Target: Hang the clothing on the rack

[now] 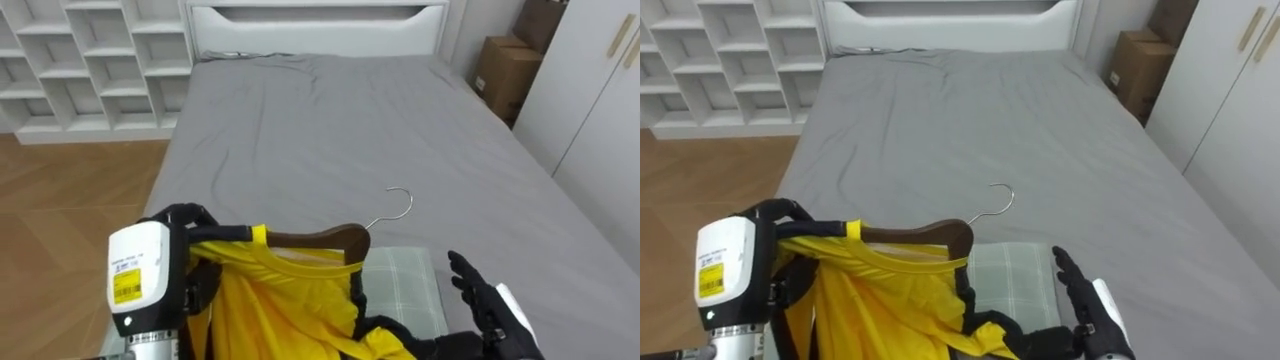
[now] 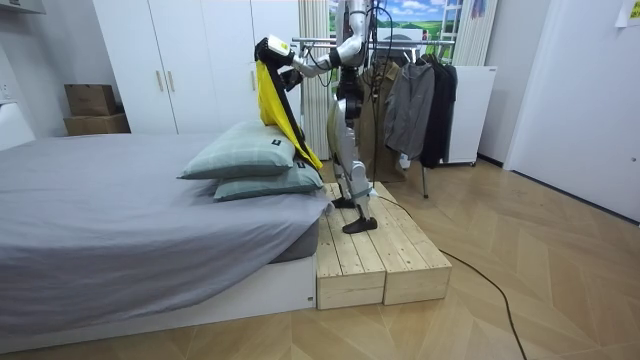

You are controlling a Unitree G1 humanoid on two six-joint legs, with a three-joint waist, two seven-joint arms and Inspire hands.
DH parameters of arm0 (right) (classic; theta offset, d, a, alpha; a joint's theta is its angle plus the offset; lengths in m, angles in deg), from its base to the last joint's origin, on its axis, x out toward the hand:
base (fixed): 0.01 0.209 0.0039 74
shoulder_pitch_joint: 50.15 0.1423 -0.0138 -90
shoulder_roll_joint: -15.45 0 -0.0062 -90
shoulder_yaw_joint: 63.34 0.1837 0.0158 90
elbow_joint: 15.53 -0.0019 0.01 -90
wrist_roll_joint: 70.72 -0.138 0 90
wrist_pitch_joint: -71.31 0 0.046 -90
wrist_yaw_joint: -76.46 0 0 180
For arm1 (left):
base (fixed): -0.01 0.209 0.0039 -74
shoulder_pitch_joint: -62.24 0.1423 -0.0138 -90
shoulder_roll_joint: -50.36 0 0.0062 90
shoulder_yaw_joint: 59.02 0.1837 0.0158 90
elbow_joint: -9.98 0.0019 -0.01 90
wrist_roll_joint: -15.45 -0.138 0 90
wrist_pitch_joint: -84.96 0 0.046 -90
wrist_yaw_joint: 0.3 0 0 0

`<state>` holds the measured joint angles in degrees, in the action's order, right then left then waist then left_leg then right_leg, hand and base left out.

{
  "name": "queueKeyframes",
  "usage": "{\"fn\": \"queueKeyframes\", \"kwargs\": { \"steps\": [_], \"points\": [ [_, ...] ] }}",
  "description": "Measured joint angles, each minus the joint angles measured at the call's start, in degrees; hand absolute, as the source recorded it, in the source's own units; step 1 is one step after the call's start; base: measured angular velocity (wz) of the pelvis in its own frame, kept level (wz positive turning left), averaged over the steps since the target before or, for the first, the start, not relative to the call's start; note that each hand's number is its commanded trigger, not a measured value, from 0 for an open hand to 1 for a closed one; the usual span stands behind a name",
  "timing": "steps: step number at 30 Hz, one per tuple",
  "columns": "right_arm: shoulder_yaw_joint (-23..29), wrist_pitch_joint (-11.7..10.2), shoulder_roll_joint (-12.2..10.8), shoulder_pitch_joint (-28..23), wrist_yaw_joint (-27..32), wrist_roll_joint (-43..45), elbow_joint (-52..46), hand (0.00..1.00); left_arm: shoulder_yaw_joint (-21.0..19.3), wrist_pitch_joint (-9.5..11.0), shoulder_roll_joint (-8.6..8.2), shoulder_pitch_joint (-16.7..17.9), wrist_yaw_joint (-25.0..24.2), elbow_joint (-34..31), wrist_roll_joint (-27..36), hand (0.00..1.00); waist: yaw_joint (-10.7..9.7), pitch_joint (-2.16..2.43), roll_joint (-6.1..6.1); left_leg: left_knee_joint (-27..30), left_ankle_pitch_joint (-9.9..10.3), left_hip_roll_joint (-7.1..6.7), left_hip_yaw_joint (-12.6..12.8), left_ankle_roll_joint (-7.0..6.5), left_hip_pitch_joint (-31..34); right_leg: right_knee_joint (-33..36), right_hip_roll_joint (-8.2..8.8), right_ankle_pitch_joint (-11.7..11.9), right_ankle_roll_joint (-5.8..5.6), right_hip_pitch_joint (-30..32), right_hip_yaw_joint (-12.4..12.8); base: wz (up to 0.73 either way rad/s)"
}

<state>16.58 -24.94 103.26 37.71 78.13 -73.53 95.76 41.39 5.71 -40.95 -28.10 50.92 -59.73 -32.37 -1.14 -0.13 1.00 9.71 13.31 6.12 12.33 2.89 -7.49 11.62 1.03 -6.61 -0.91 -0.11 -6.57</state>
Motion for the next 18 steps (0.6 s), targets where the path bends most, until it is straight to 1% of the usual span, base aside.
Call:
{"fn": "queueKeyframes", "kwargs": {
  "steps": [3,7,9,13,16,18],
  "points": [
    [0.00,-0.01,-0.01,0.10,-1.92,-1.18,0.00,0.00,-0.14,0.30,0.01,-0.12,0.33,-0.03,-1.19,1.00,-0.04,-0.10,0.24,0.06,0.00,0.00,-0.13,0.00,0.04,-0.05,0.04,-0.01,-0.01,-0.02,-0.07,0.00],
    [0.01,-0.01,-0.02,0.30,-2.75,-1.18,0.02,0.00,-0.43,0.70,0.00,-0.26,0.36,-0.55,-1.86,1.00,-0.08,-0.31,0.58,0.07,0.00,0.02,-0.14,0.00,0.03,-0.10,0.03,-0.01,-0.01,-0.02,-0.07,0.00],
    [0.02,-0.01,-0.04,0.40,-3.28,-1.15,0.03,0.00,-0.69,0.86,0.00,-0.30,0.36,-1.23,-2.19,1.00,-0.08,-0.56,0.98,0.07,0.00,0.04,-0.15,0.00,0.04,-0.15,0.01,-0.01,-0.01,-0.02,-0.06,0.00],
    [0.03,-0.01,-0.07,0.43,-4.03,-1.08,0.11,0.00,-0.69,0.96,-0.02,-0.30,0.36,-1.23,-2.49,1.00,-0.12,-0.59,1.05,0.07,0.00,0.00,-0.28,0.00,0.05,-0.15,0.05,0.00,-0.01,-0.06,-0.13,0.01],
    [0.05,-0.07,-0.06,0.47,-4.36,-1.09,0.40,0.00,-0.01,1.05,-0.02,-0.29,0.33,-2.50,-2.50,1.00,-0.48,-0.58,1.01,0.13,0.00,-0.02,-1.23,0.00,0.84,-0.80,0.17,0.04,0.01,-0.11,-1.10,0.17],
    [0.06,-0.08,-0.23,0.48,-4.46,-0.97,0.49,0.00,0.48,1.78,-0.04,-0.21,0.28,-4.23,-2.49,1.00,-0.49,-0.64,0.81,0.16,0.00,0.02,-1.48,0.00,1.01,-0.99,0.17,0.08,0.05,0.03,-1.59,0.13]
  ]
}}
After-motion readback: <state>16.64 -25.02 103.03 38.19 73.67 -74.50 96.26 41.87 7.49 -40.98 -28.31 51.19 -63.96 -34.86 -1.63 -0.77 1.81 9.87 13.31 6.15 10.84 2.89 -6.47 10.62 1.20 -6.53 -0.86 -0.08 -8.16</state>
